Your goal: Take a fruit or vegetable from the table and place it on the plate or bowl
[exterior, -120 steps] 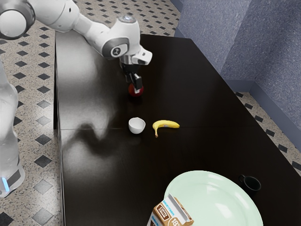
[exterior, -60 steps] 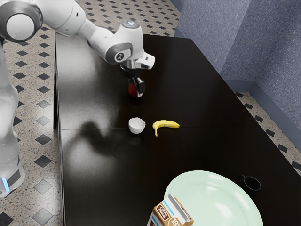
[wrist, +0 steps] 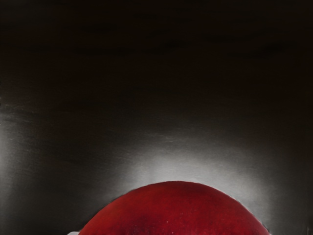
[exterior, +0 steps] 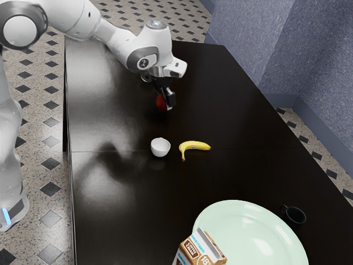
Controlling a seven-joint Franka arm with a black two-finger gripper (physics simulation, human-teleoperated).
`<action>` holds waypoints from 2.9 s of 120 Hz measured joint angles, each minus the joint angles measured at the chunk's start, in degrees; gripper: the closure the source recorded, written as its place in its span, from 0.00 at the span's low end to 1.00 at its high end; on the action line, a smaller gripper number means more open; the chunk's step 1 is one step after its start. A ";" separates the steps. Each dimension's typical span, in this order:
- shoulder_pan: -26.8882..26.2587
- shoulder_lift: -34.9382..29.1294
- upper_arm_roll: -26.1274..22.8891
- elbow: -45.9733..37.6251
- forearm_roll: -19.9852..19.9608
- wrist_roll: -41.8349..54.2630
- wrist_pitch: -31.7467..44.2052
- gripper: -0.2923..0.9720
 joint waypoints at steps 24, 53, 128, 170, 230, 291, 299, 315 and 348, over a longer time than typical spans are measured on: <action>-2.61 -4.78 -0.71 5.53 2.18 -2.05 -5.72 0.56; -15.68 -5.83 -1.07 13.38 3.08 -4.15 -14.88 0.57; -19.47 13.46 -24.52 32.87 -0.52 -8.41 -16.57 0.50; -19.24 22.33 -26.57 44.20 -0.99 -8.42 -22.06 0.49; -19.47 30.75 -30.36 50.90 -1.06 -8.47 -22.61 0.49; -20.49 31.95 -33.08 52.97 -0.91 -8.91 -22.42 0.49; -20.85 32.26 -33.44 52.72 -0.96 -9.00 -22.44 0.49; -20.72 33.84 -33.58 52.50 -1.04 -9.14 -22.43 0.49; -20.84 34.19 -33.58 52.46 -1.41 -9.36 -22.66 0.31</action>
